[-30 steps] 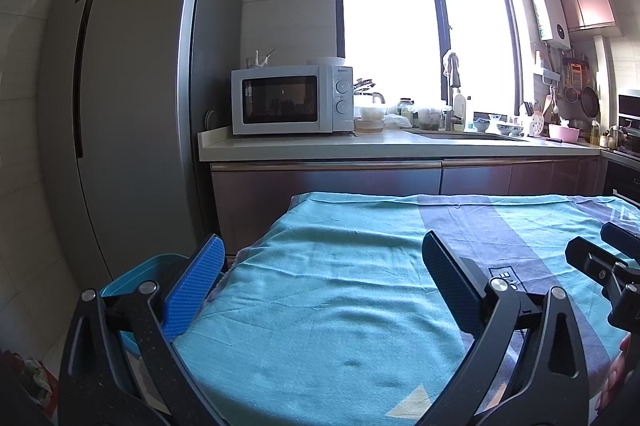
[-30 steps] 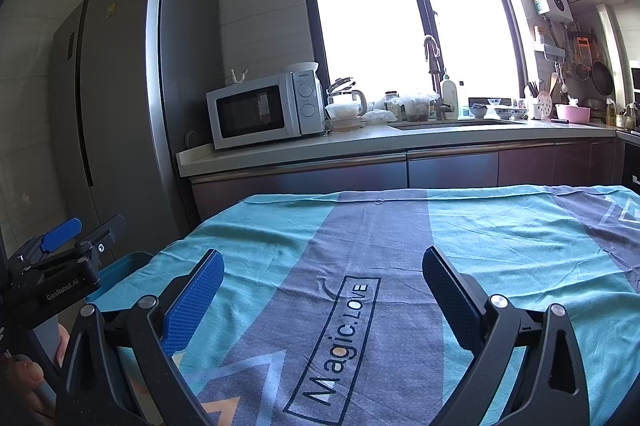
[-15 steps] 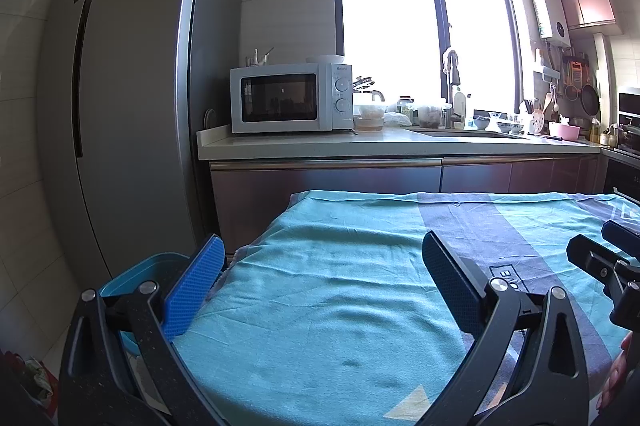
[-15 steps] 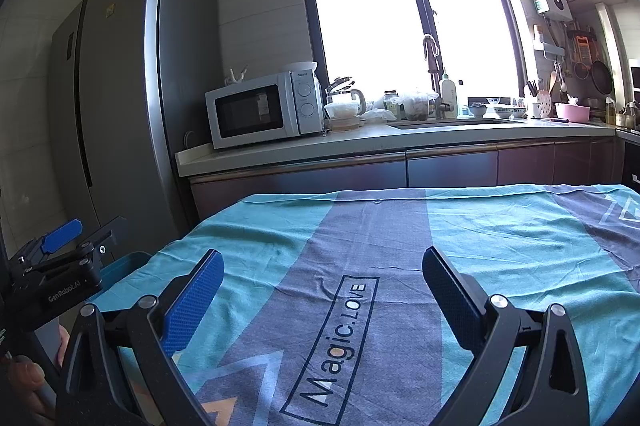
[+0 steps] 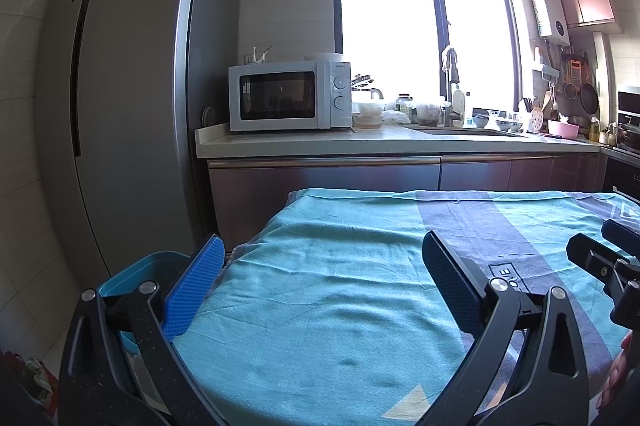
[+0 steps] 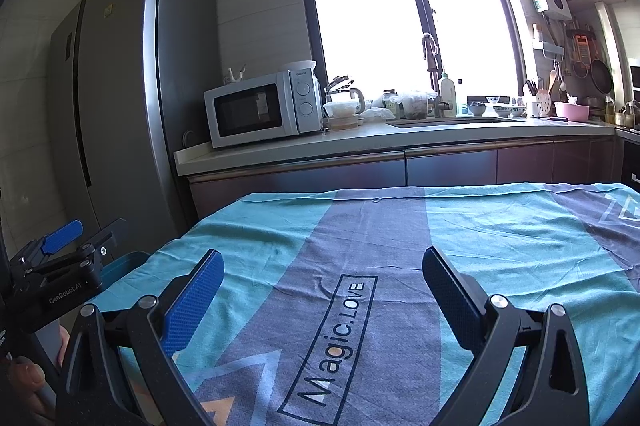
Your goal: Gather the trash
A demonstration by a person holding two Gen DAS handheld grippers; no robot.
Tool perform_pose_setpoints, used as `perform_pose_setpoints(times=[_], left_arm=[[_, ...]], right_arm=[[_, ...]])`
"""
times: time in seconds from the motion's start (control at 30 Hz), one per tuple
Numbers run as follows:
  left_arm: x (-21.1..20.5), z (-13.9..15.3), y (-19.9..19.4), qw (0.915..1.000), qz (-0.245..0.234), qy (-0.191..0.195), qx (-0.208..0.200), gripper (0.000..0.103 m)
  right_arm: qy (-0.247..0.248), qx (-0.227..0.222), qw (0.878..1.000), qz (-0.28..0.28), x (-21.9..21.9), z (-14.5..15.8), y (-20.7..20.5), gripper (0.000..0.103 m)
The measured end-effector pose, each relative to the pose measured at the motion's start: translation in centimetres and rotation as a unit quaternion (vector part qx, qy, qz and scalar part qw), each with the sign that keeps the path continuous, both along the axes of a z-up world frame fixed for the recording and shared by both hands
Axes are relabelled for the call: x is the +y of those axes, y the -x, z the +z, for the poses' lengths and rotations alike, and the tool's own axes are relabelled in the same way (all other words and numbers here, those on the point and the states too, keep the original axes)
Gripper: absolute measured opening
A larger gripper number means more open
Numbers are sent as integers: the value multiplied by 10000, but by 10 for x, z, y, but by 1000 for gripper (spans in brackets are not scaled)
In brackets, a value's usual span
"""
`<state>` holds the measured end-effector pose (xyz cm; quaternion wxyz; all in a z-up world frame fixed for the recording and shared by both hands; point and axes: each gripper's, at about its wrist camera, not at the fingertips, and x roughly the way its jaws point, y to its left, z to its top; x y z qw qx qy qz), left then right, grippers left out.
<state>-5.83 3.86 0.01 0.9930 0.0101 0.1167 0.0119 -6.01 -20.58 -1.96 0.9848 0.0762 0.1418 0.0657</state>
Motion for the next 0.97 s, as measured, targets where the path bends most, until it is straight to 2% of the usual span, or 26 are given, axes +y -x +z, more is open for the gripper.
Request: perform_pose_setpoints(times=[0.67, 0.77, 0.83, 0.97], left_arm=[[-4, -5, -7, 9999, -105, -23, 104, 97], [-6, -9, -20, 9989, -246, -33, 408, 97], [-9, -14, -38, 9962, -362, -84, 793, 97], [-9, -24, -87, 9863, -517, 90, 1567, 97]], right_arm=[[29, 44, 10000, -22, -3, -2, -3, 96], [-28, 142, 9999, -68, -11, -4, -6, 96], [-42, 230, 9996, -143, -19, -5, -9, 96], [-13, 564, 9980, -280, -41, -9, -22, 96]])
